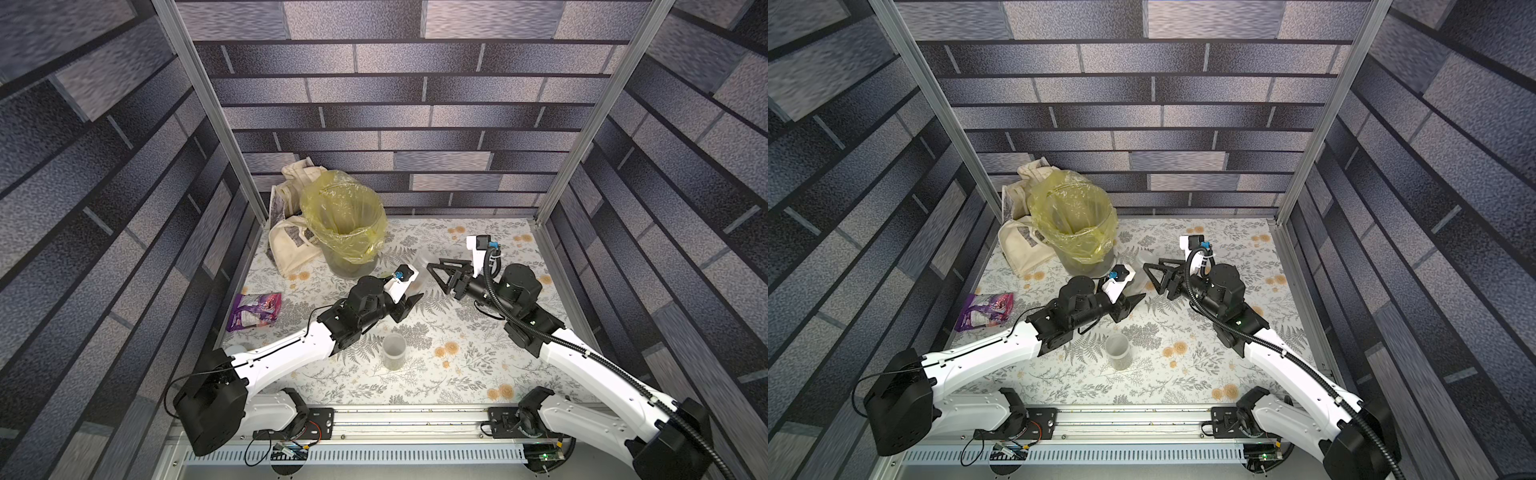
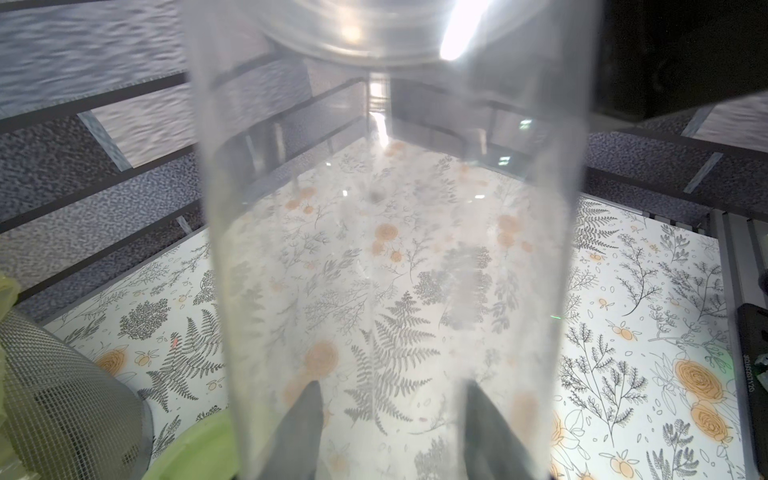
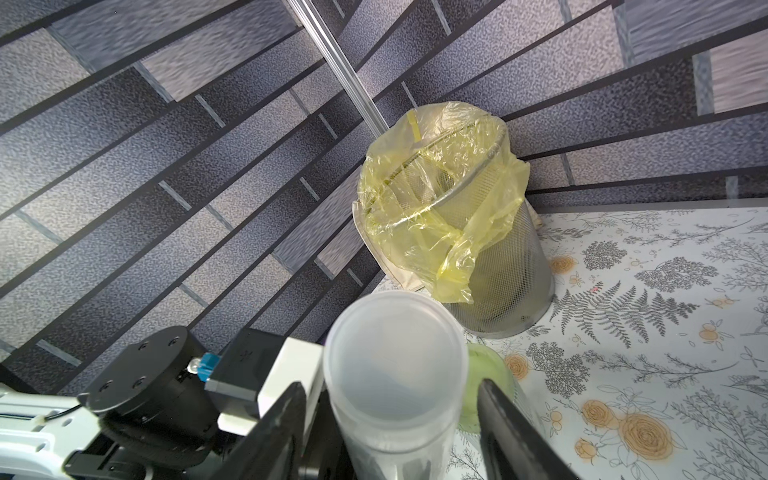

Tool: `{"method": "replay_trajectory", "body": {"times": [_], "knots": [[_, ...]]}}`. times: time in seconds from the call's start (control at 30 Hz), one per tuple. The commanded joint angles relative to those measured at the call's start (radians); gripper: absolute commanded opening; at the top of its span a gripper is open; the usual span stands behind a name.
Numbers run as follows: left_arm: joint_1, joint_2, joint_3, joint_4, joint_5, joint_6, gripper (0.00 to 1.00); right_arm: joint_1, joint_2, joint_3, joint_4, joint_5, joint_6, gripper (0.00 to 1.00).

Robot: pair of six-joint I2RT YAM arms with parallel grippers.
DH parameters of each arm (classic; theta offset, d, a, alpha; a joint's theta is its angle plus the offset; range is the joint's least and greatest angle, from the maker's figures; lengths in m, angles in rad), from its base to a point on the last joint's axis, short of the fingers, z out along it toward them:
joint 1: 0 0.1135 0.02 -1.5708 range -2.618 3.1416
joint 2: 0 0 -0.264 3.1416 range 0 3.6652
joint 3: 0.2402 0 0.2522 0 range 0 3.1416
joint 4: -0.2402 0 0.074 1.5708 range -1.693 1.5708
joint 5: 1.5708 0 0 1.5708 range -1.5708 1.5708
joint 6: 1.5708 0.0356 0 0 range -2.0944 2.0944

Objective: Empty moldy mung beans from jars
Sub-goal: Open the lid of the jar.

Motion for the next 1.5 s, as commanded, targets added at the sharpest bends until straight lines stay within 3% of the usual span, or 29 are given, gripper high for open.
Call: {"method": "replay_trajectory", "body": {"times": [0.0, 0.27, 1.13, 1.27, 1.47], "knots": [[-0.007, 0.009, 0.020, 0.001, -0.015, -0.026, 0.54, 0.005, -0.004, 0.028, 0.056, -0.023, 0.027, 0.66], [-0.018, 0.011, 0.023, -0.001, -0.013, -0.024, 0.54, 0.005, 0.023, 0.018, 0.068, -0.041, 0.056, 0.61], [-0.024, 0.037, 0.029, -0.028, 0.043, 0.011, 0.53, 0.005, 0.069, 0.043, 0.065, -0.069, 0.029, 0.64], [-0.024, 0.041, 0.030, -0.025, 0.047, 0.012, 0.53, 0.005, 0.072, 0.047, 0.059, -0.063, 0.017, 0.68], [-0.024, 0.043, 0.032, -0.024, 0.059, 0.011, 0.53, 0.005, 0.082, 0.053, 0.055, -0.064, 0.009, 0.65]]}}
